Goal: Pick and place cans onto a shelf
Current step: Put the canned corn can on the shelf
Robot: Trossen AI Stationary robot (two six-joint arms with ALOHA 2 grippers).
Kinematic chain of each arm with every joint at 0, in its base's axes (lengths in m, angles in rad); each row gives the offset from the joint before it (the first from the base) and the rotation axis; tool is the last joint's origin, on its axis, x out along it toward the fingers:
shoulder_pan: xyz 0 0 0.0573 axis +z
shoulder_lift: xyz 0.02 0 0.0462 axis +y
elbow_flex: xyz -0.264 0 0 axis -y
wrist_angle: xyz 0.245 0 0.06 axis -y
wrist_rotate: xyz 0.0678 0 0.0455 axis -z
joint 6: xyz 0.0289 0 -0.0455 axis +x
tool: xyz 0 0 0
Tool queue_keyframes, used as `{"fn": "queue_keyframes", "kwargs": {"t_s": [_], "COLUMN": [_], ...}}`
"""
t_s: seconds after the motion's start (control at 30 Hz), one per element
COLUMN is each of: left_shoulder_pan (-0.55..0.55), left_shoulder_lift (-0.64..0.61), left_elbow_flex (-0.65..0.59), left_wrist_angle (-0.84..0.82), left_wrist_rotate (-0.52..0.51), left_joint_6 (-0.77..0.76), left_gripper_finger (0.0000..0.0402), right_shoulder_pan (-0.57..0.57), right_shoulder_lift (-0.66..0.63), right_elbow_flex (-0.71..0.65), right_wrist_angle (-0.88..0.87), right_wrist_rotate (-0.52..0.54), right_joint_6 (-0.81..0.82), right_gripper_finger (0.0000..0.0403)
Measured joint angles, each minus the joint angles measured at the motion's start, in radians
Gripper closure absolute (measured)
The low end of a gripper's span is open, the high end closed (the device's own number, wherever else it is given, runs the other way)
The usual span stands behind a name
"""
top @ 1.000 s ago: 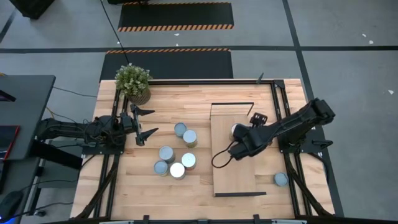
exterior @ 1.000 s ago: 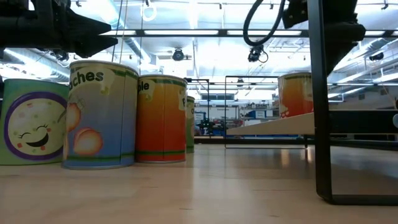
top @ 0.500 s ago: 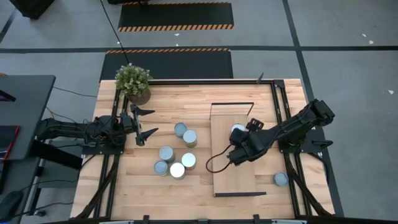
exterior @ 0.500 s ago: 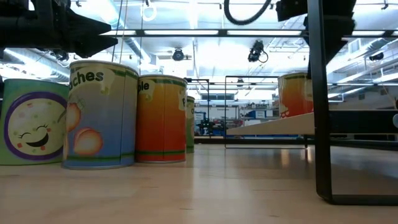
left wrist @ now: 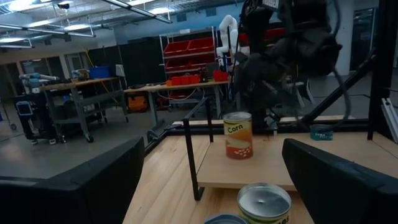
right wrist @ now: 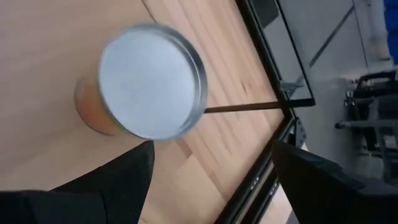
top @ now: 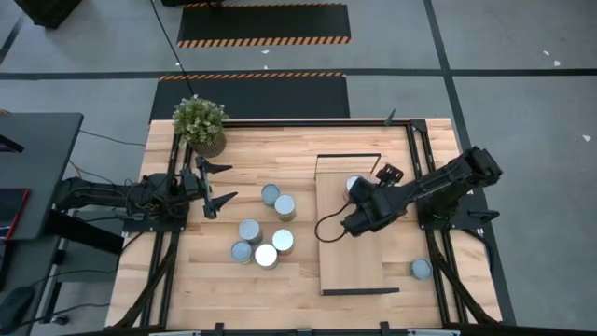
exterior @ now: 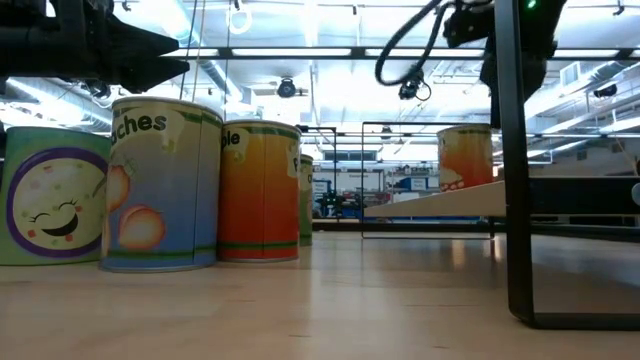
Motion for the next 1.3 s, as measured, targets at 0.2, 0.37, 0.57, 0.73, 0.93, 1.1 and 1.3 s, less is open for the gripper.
{"fn": "queue_keyframes", "kwargs": {"t_s": [0.2, 0.37, 0.57, 0.73, 0.93, 1.1, 1.3], "left_shoulder_pan": [0.000, 0.000, 0.000, 0.000, 0.000, 0.000, 0.000], "left_shoulder_lift": [0.000, 0.000, 0.000, 0.000, 0.000, 0.000, 0.000], "left_elbow_flex": [0.000, 0.000, 0.000, 0.000, 0.000, 0.000, 0.000], "left_wrist_angle": [-0.006, -0.005, -0.003, 0.000, -0.005, -0.006, -0.006], "left_wrist_rotate": [0.000, 0.000, 0.000, 0.000, -0.001, -0.011, -0.015], "left_joint_6": [0.000, 0.000, 0.000, 0.000, 0.001, 0.002, 0.002], "left_gripper_finger": [0.0015, 0.0015, 0.0015, 0.0015, 0.0015, 0.0015, 0.0015], "right_shoulder_pan": [-0.016, 0.024, 0.004, -0.098, -0.212, -0.258, -0.262], "right_shoulder_lift": [0.001, 0.000, 0.021, 0.064, 0.140, 0.175, 0.171], "right_elbow_flex": [0.029, 0.058, 0.061, 0.095, 0.135, 0.142, 0.143], "right_wrist_angle": [0.001, 0.154, 0.456, 0.561, 0.514, 0.435, 0.328], "right_wrist_rotate": [-0.081, -0.049, 0.011, -0.024, -0.111, -0.155, -0.156], "right_joint_6": [-0.004, -0.077, -0.344, -0.509, -0.583, -0.539, -0.470], "right_gripper_finger": [0.0072, 0.0072, 0.0072, 0.0074, 0.0074, 0.0074, 0.0074]}}
